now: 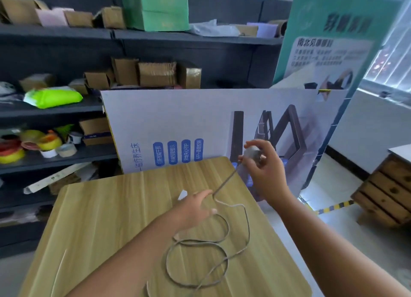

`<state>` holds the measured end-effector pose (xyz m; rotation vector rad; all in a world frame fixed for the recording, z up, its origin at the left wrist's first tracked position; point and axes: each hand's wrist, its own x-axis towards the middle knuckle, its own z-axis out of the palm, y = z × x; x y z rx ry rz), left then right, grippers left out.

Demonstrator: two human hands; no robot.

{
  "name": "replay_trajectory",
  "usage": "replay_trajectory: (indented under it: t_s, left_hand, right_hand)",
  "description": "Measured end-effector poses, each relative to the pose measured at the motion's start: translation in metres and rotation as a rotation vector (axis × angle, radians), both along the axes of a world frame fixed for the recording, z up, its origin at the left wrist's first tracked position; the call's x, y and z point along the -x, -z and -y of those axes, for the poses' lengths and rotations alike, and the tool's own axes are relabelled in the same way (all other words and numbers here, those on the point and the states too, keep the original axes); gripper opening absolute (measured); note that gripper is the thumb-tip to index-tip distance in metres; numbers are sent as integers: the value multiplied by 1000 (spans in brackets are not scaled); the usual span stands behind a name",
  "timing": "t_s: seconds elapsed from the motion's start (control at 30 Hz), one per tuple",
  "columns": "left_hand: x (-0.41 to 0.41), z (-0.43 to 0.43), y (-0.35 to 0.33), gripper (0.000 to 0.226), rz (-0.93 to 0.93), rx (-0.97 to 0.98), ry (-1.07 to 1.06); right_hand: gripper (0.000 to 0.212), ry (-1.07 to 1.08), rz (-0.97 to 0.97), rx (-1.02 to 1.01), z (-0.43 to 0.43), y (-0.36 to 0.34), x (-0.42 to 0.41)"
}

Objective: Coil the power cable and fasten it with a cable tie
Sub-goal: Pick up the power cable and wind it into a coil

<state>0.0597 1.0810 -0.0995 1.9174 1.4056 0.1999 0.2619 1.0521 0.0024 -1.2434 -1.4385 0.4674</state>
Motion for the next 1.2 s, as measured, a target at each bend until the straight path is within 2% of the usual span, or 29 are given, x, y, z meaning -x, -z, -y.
replay_trajectory:
  t_s: [0.13,0.2,0.27,0.33,0.4,0.53,0.6,0.67,0.73,0.8,0.87,0.97,1.1,1.2]
  left_hand:
    - [-9,10,-17,63,236,67,-21]
    - [-9,13,-21,66,335,49,-82]
    - [-7,21,-23,67,409,99,-57]
    - [-6,31,-20,53,453,238,57]
    - [-4,45,-11,35,422,318,117]
    - [16,61,6,16,508,358,-89]
    - [33,63,5,24,710,473,-255]
    - [50,57,-1,32,893,477,-478]
    - [68,51,-14,31,940,326,-622]
    - [77,47,-29,26,955,165,-662]
    - [80,47,-50,40,1028,28,-624]
    - [75,48,-72,53,1072,-141,-574]
    - [65,58,-66,34,869,-333,-490]
    - [61,71,-61,20,628,-516,-360]
  right_hand:
    - [33,-64,-326,-108,-1,-71,31]
    - [35,-134,-622,-52,-7,-89,46]
    - [34,-242,-919,32,-11,-104,60]
    - [27,-309,-1009,110,-11,-117,71]
    - [25,-363,-1014,151,-10,-130,80]
    - [29,-463,-937,153,-13,-149,77]
    - [28,-486,-891,194,-13,-144,71]
    - [24,-489,-855,277,-8,-126,64]
    - [25,-462,-808,358,-3,-97,62]
    - [22,-393,-770,423,1,-64,65]
    - [9,-316,-740,478,2,-31,77]
    - [27,-271,-813,575,1,-3,106]
    - [48,-377,-811,650,3,-4,136]
    - [42,-453,-732,625,9,-11,147]
